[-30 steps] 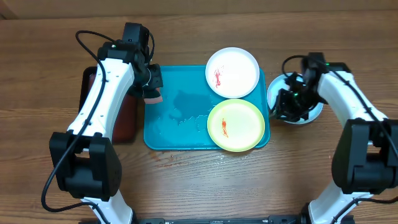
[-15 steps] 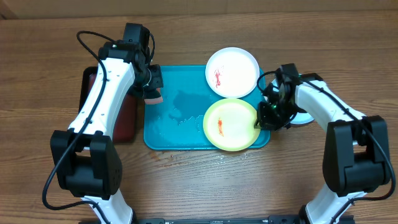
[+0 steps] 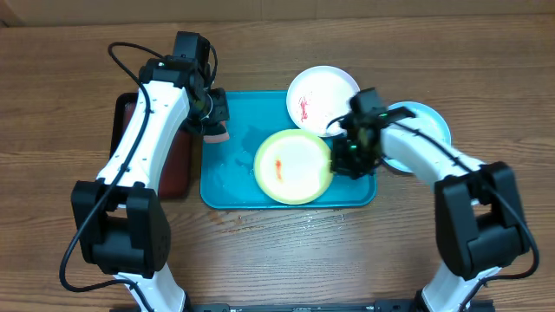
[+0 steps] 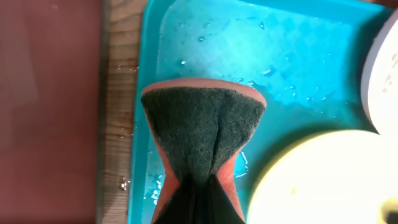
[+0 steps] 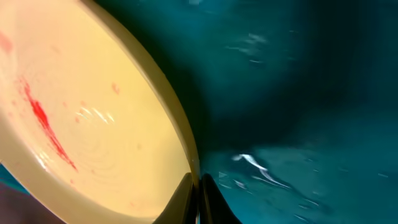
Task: Clean dirty plates on tray and stack at the side
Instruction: 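Grip the yellow plate's rim with the right gripper and pull it left, then bring the sponge with the left gripper onto the yellow plate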
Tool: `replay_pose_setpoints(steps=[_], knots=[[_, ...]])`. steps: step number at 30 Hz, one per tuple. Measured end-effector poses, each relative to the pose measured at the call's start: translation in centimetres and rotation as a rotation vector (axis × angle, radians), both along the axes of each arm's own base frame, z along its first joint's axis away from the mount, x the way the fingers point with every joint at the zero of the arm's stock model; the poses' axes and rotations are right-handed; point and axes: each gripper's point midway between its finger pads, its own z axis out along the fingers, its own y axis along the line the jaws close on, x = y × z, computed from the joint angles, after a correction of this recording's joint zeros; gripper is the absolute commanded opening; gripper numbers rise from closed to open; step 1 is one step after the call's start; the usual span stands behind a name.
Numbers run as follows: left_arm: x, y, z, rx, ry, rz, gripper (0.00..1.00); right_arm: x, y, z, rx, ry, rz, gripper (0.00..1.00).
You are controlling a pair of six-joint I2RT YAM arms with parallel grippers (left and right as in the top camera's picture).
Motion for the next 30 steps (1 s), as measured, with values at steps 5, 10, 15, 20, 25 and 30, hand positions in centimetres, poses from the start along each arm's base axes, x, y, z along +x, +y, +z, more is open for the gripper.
replay_pose_setpoints(steps=[5,10,15,20,25,30], knots=[[-0.5,-1.3,-0.1,0.001,0.008,-0.032,0.04,0.7,4.5,0.1,-0.028,-0.092,-0.069,0.04],[-1.2,-2.2,-1.3,0.005,0.026,-0.056,0.04,0.8,6.8,0.4,-0.016,-0.112,-0.153,0.04],[-2.6,-2.1,-4.5,0.011,0.07,-0.051,0.04,1.3,6.0,0.4,-0.026,-0.11,-0.198,0.04],[-3.6,-2.2,-7.3,0.004,0.081,-0.06,0.04,1.3,5.9,0.3,-0.023,-0.107,-0.188,0.04],[-3.9,-3.3,-8.5,-0.002,0.062,-0.098,0.04,1.1,6.0,0.3,-0.026,-0.108,-0.164,0.04],[-4.1,-4.8,-8.6,0.004,0.044,-0.179,0.04,0.5,5.8,0.1,-0.04,-0.094,-0.149,0.04]])
